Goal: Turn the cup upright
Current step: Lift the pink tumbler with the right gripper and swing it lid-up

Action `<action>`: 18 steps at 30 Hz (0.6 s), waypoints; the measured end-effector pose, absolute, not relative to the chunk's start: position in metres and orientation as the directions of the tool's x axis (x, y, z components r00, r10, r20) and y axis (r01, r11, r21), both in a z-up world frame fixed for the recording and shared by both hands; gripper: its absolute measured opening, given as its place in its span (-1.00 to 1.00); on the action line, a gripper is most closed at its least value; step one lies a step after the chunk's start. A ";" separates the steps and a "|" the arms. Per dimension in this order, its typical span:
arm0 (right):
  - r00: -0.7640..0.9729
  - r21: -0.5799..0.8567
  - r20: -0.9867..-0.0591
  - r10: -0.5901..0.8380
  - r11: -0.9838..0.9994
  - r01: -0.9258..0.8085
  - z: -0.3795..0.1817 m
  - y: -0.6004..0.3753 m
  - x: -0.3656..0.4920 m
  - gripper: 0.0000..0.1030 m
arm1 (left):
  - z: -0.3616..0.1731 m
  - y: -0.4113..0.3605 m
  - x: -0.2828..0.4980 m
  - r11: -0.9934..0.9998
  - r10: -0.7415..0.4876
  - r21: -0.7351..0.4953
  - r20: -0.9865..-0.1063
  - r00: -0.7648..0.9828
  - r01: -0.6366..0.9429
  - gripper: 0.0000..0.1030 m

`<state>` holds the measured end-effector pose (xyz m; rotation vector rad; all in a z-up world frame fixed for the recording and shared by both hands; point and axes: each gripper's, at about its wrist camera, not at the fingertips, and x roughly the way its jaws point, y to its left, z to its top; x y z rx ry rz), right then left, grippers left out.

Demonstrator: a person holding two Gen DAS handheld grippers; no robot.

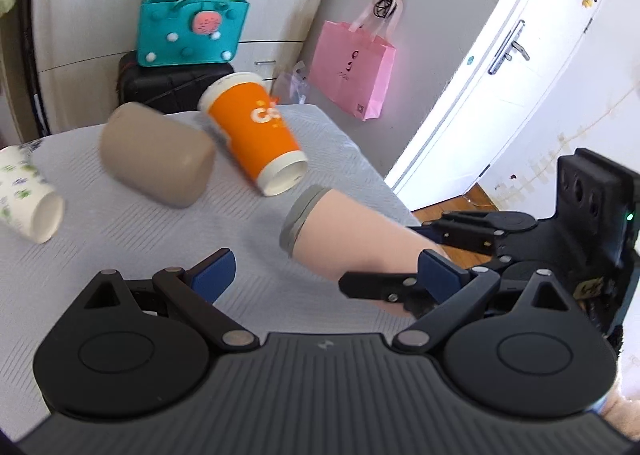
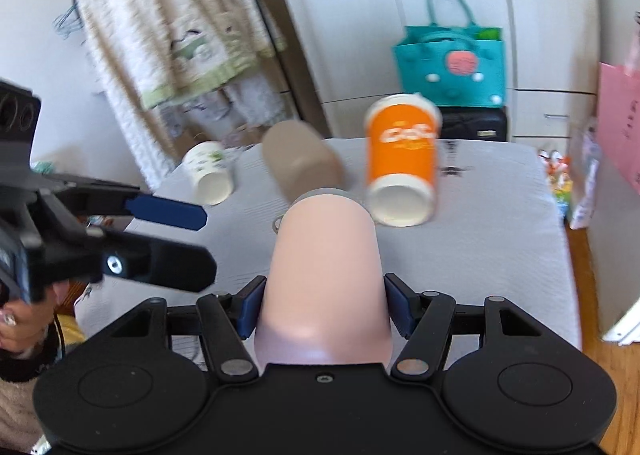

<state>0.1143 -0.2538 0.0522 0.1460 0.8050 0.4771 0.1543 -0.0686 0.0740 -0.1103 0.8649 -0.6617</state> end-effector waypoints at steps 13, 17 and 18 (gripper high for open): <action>0.548 0.269 -0.679 0.489 0.860 -0.435 0.038 -0.163 0.132 0.31 | 0.060 0.007 0.154 0.809 -0.582 -0.428 -0.684 0.440 0.403 0.92; 0.536 0.269 -0.689 0.489 0.858 -0.437 0.032 -0.148 0.142 0.31 | 0.052 0.020 0.159 0.806 -0.589 -0.457 -0.680 0.437 0.376 0.92; 0.534 0.268 -0.690 0.488 0.858 -0.438 0.031 -0.145 0.144 0.31 | 0.049 0.021 0.162 0.806 -0.589 -0.463 -0.682 0.433 0.368 0.92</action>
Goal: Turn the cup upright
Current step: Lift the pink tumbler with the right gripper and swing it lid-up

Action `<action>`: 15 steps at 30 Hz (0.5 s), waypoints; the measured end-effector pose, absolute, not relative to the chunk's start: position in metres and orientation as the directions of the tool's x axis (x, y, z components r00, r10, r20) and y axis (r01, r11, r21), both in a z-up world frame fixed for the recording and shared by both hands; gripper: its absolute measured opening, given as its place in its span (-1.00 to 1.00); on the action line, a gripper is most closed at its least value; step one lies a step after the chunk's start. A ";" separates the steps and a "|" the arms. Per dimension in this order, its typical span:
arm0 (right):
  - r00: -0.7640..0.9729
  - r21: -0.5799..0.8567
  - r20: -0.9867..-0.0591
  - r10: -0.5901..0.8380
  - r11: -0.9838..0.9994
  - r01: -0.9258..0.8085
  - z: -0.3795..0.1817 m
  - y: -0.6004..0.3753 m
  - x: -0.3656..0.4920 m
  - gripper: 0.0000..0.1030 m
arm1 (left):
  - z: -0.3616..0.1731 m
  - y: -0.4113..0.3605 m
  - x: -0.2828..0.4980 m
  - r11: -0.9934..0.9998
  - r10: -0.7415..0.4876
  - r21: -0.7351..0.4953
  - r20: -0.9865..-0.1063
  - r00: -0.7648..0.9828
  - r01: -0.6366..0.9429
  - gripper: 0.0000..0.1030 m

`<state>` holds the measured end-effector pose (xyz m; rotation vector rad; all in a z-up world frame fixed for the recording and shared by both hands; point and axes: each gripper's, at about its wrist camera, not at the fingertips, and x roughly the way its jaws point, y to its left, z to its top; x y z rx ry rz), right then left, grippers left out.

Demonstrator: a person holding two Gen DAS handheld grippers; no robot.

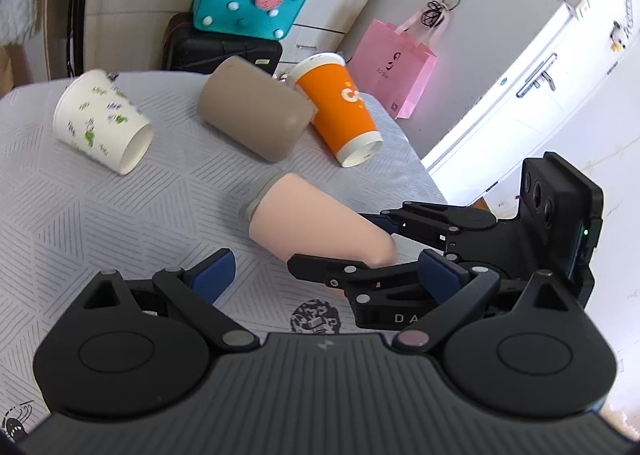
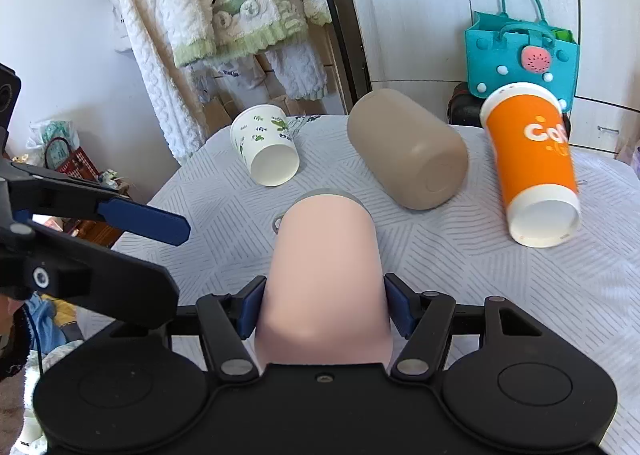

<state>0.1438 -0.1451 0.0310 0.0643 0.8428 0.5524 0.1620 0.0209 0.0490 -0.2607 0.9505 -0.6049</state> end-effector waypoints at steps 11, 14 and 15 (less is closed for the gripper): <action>0.504 0.265 -0.714 0.487 0.854 -0.448 0.020 -0.138 0.153 0.31 | 0.017 0.026 0.182 0.771 -0.636 -0.559 -0.673 0.376 0.304 0.92; 0.499 0.249 -0.720 0.483 0.850 -0.465 0.016 -0.137 0.154 0.31 | 0.010 0.022 0.183 0.767 -0.642 -0.567 -0.675 0.363 0.300 0.92; 0.495 0.248 -0.723 0.482 0.849 -0.466 0.014 -0.136 0.154 0.31 | 0.008 0.020 0.184 0.766 -0.643 -0.565 -0.678 0.357 0.307 0.93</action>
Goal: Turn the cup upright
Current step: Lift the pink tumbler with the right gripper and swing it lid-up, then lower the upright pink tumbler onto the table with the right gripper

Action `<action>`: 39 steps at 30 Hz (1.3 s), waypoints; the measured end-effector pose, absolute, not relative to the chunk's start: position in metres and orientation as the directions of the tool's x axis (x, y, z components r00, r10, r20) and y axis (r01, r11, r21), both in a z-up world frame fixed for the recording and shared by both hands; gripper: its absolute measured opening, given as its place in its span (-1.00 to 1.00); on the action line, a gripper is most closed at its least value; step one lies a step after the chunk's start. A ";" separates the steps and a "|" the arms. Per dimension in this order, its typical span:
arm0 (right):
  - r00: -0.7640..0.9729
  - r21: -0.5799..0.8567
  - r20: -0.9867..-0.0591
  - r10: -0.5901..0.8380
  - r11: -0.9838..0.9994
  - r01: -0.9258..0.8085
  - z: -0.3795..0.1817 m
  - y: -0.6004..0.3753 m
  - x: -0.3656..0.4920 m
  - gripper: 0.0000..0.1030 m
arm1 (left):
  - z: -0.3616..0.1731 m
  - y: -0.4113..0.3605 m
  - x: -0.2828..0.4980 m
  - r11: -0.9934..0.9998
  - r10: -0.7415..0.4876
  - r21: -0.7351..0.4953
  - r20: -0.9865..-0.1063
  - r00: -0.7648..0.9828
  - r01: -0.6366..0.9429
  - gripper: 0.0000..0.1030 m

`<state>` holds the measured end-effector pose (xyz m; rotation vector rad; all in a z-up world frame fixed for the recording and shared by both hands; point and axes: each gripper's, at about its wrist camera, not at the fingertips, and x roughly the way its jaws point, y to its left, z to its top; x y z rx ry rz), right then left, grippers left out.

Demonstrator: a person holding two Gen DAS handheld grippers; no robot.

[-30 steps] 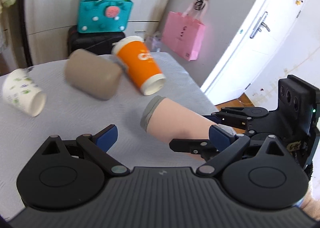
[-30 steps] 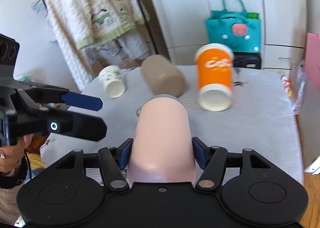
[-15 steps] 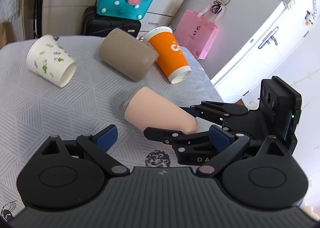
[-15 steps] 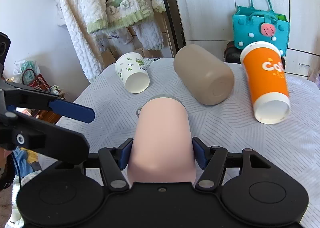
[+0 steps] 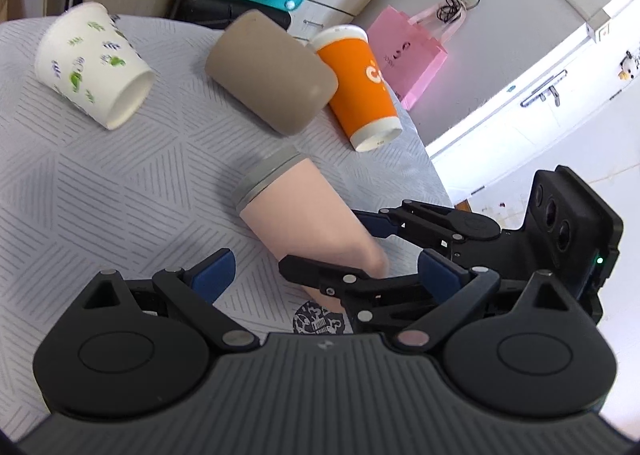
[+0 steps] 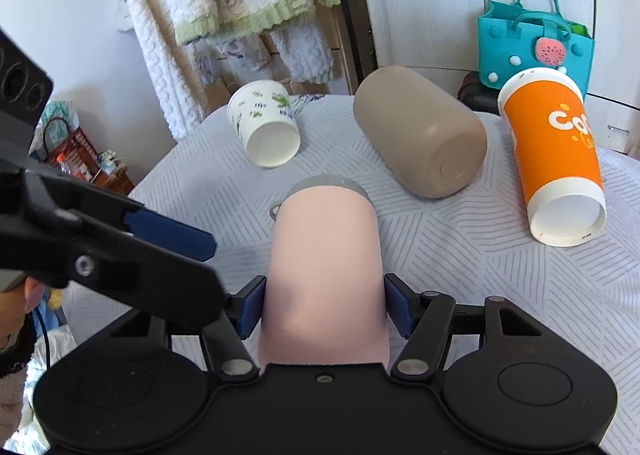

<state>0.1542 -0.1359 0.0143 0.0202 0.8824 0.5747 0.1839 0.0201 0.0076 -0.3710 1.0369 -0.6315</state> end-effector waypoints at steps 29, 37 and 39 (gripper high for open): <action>0.324 0.336 -0.741 0.589 0.742 -0.581 0.020 -0.156 0.171 0.35 | -0.043 0.011 0.200 0.704 -0.701 -0.682 -0.619 0.355 0.200 0.46; 0.400 0.280 -0.702 0.589 0.745 -0.606 0.023 -0.158 0.152 0.35 | -0.028 0.004 0.176 0.747 -0.658 -0.596 -0.602 0.452 0.295 0.36; 0.424 0.269 -0.686 0.591 0.748 -0.607 0.024 -0.158 0.145 0.35 | -0.024 0.003 0.169 0.761 -0.644 -0.565 -0.595 0.481 0.319 0.33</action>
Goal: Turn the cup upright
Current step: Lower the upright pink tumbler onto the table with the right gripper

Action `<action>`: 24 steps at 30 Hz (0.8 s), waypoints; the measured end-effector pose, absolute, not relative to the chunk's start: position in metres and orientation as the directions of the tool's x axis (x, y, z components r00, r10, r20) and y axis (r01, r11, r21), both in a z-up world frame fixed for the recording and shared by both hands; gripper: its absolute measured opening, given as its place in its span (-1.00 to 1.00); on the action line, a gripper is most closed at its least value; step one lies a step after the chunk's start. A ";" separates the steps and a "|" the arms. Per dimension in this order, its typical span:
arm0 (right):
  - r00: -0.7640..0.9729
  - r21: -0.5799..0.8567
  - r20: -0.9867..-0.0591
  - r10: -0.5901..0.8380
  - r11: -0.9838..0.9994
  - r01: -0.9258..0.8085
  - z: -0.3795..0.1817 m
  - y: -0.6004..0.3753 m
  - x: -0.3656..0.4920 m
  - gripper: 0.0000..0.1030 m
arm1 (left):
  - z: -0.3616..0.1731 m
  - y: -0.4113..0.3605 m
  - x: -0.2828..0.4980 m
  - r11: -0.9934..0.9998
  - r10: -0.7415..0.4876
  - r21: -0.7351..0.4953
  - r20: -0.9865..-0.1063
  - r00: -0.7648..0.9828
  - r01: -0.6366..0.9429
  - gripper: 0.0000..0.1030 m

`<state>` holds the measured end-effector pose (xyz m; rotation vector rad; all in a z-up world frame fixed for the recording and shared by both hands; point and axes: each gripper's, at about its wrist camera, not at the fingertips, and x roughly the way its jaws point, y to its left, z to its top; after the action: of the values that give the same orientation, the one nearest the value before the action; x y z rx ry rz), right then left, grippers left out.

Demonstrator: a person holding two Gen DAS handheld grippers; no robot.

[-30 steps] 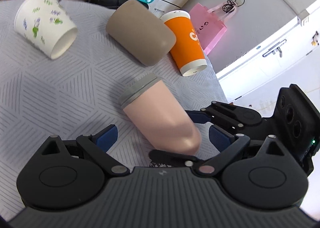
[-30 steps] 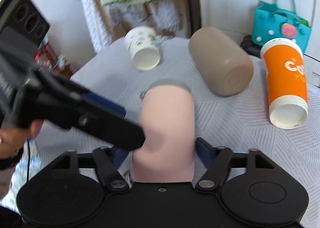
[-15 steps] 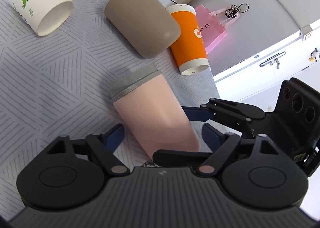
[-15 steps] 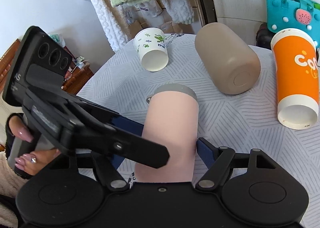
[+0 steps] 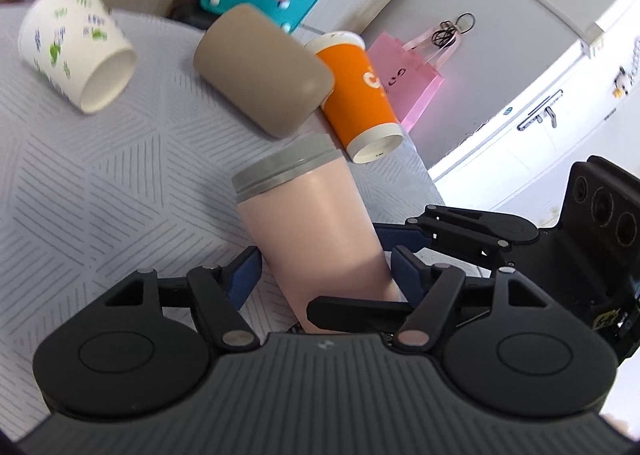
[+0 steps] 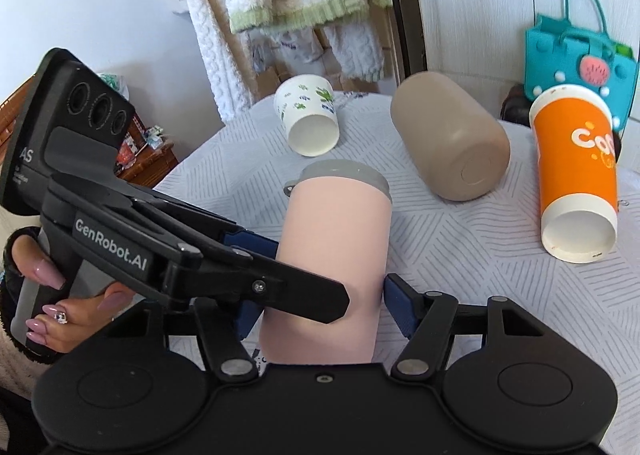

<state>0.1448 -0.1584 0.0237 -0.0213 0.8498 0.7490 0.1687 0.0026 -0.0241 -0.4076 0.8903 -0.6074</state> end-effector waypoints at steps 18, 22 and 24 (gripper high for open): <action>0.679 0.047 -0.486 0.550 0.792 -0.608 0.016 -0.143 0.095 0.32 | -0.007 -0.005 0.130 0.839 -0.543 -0.317 -0.544 0.639 0.442 0.26; 0.707 0.055 -0.446 0.549 0.805 -0.590 0.011 -0.138 0.101 0.31 | -0.004 -0.003 0.131 0.850 -0.525 -0.293 -0.538 0.659 0.438 0.24; 0.714 0.065 -0.433 0.550 0.809 -0.584 0.010 -0.137 0.104 0.31 | -0.003 0.000 0.133 0.852 -0.522 -0.291 -0.533 0.666 0.435 0.23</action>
<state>0.1039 -0.1366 0.0105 -0.0784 0.4543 0.6283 0.1333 0.0004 -0.0029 -0.1432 0.6452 -0.5424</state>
